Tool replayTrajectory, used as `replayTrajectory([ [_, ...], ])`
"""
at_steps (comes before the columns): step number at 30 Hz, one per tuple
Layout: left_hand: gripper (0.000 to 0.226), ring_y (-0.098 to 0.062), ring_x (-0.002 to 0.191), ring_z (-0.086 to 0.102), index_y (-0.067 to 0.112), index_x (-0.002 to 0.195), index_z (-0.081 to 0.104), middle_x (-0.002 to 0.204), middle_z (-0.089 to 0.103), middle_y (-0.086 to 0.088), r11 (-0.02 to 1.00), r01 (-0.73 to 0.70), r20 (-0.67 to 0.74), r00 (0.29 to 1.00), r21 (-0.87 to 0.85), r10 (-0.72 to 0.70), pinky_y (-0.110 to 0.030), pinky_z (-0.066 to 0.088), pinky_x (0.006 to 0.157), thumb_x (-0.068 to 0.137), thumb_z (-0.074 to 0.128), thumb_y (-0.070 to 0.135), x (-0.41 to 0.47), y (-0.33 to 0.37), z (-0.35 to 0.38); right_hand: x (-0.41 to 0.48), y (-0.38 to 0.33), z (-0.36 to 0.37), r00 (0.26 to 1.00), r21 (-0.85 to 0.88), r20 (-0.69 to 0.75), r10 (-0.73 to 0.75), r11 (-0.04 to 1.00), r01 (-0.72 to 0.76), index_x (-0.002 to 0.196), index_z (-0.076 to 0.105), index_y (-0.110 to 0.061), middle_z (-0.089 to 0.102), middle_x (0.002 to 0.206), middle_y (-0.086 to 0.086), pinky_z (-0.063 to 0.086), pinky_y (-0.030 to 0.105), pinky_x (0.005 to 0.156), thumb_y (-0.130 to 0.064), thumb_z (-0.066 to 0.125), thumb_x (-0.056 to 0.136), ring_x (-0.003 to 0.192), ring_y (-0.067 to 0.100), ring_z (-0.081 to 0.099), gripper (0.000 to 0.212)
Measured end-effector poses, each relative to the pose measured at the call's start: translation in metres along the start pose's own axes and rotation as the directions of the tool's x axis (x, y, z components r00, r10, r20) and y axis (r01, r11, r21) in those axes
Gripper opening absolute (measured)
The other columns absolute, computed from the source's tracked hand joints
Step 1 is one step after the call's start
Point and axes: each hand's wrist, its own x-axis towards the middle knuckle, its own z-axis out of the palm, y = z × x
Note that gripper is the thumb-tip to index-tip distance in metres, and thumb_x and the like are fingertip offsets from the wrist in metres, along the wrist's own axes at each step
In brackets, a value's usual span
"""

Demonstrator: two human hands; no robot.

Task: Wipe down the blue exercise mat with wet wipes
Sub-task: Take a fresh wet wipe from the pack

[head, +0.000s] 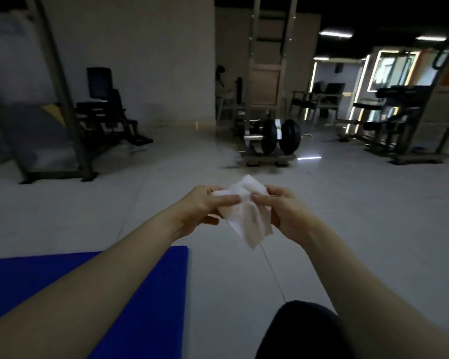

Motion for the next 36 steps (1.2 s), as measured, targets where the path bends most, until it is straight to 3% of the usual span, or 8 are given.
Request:
replayTrajectory([
  [3,0.026,-0.014,0.075,0.057,0.012,0.107,0.073,0.088,0.068,-0.003,0.998,0.042,-0.045,0.998,0.057,-0.039,-0.027,0.05,0.071,0.086,0.078,0.027,-0.038,-0.019,-0.041,0.013,-0.005,0.04,0.999,-0.008,0.045,0.014,1.0,-0.013,0.111,0.068,-0.003,0.072,0.1,0.014,0.059,0.037,0.073,-0.007,0.066,0.094,0.089,0.026,0.071,0.018],
  [9,0.024,-0.021,0.1,0.073,0.011,0.12,0.068,0.108,0.077,-0.005,0.987,0.047,-0.263,0.961,-0.151,-0.086,-0.036,0.058,0.089,0.098,0.065,0.019,-0.098,-0.065,-0.092,0.019,0.015,0.117,0.96,-0.025,0.253,0.124,0.992,-0.122,0.118,0.067,-0.005,0.073,0.113,0.016,0.059,0.048,0.088,-0.008,0.067,0.091,0.102,0.031,0.072,0.027],
  [14,0.032,-0.03,0.105,0.072,0.006,0.12,0.068,0.112,0.075,-0.014,0.929,0.149,-0.376,0.884,-0.34,-0.279,-0.046,0.061,0.088,0.098,0.066,0.029,-0.121,-0.109,-0.088,0.013,0.057,0.158,0.92,0.083,0.336,0.202,0.967,-0.243,0.124,0.063,-0.004,0.073,0.114,0.015,0.06,0.046,0.083,-0.003,0.061,0.095,0.104,0.033,0.072,0.03],
  [19,0.037,-0.02,0.097,0.073,0.018,0.116,0.071,0.104,0.077,-0.001,0.928,0.323,-0.348,0.861,-0.188,-0.37,-0.034,0.061,0.077,0.085,0.079,0.035,-0.12,-0.14,-0.073,0.018,0.095,0.177,0.868,0.066,0.42,0.266,0.944,-0.322,0.124,0.064,-0.007,0.073,0.115,0.015,0.057,0.055,0.09,0.002,0.055,0.094,0.105,0.034,0.071,0.032],
  [23,0.019,-0.019,0.075,0.066,0.006,0.105,0.072,0.089,0.071,-0.011,0.91,0.354,-0.504,0.758,-0.215,-0.414,-0.033,0.061,0.069,0.088,0.07,0.014,-0.116,-0.155,-0.088,0.038,0.095,0.187,0.873,0.019,0.413,0.259,0.956,-0.293,0.111,0.071,-0.007,0.075,0.108,0.015,0.06,0.053,0.085,0.006,0.053,0.09,0.1,0.033,0.072,0.03],
  [27,0.012,-0.023,0.075,0.07,0.0,0.094,0.07,0.086,0.072,-0.014,0.894,0.407,-0.614,0.662,-0.186,-0.429,-0.032,0.06,0.063,0.088,0.064,0.008,-0.13,-0.162,-0.102,0.037,0.119,0.192,0.845,-0.12,0.369,0.386,0.922,-0.369,0.105,0.071,-0.003,0.073,0.105,0.018,0.062,0.046,0.079,0.006,0.05,0.089,0.095,0.034,0.071,0.028],
  [31,0.009,-0.019,0.052,0.052,0.003,0.081,0.064,0.067,0.061,-0.011,0.825,0.514,-0.566,0.618,-0.236,-0.546,-0.028,0.052,0.053,0.087,0.057,0.003,-0.144,-0.177,-0.102,0.028,0.142,0.188,0.853,-0.277,0.258,0.453,0.881,-0.384,0.097,0.07,0.001,0.072,0.093,0.018,0.057,0.036,0.066,-0.002,0.057,0.085,0.079,0.027,0.069,0.018],
  [36,0.023,-0.014,0.052,0.043,0.001,0.098,0.075,0.077,0.06,-0.01,0.78,0.472,-0.495,0.604,-0.41,-0.625,-0.025,0.047,0.05,0.087,0.055,0.001,-0.144,-0.216,-0.104,0.017,0.167,0.198,0.815,-0.367,0.243,0.526,0.828,-0.425,0.094,0.072,-0.001,0.071,0.084,0.013,0.054,0.028,0.054,-0.03,0.072,0.088,0.064,0.023,0.069,0.03],
])
